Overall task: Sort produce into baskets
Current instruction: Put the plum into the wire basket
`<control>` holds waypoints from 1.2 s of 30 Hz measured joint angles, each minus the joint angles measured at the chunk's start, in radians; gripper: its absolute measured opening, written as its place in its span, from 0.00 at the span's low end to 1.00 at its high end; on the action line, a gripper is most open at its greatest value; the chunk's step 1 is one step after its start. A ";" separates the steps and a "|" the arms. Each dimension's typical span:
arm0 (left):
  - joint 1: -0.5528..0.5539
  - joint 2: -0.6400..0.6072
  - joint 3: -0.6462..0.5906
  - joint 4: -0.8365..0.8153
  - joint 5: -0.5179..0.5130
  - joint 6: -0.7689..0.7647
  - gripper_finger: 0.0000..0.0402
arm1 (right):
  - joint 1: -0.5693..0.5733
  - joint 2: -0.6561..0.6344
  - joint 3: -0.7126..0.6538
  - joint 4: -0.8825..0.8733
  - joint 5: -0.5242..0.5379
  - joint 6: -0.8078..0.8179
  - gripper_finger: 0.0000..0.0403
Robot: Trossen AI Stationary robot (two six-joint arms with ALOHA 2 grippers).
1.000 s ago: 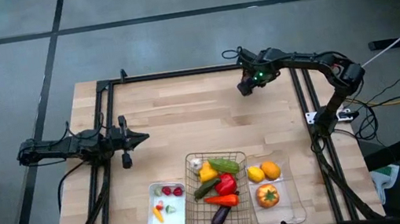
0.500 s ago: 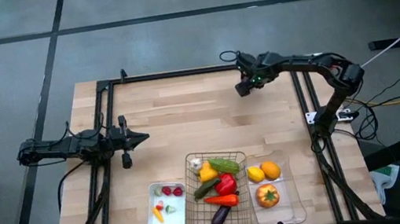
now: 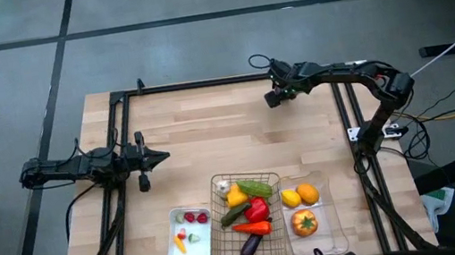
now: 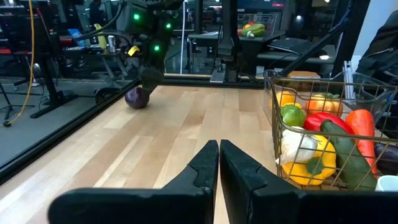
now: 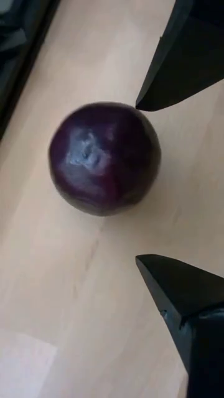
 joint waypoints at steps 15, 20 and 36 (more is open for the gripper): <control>0.000 0.000 0.000 0.000 0.000 0.000 0.03 | -0.075 0.003 0.000 0.046 -0.012 0.000 0.97; 0.000 0.000 0.000 0.000 0.000 0.000 0.03 | -0.071 0.056 0.000 0.088 -0.030 0.000 0.97; 0.000 0.000 0.000 0.000 0.000 0.000 0.03 | -0.059 0.064 0.002 0.094 0.029 0.026 0.97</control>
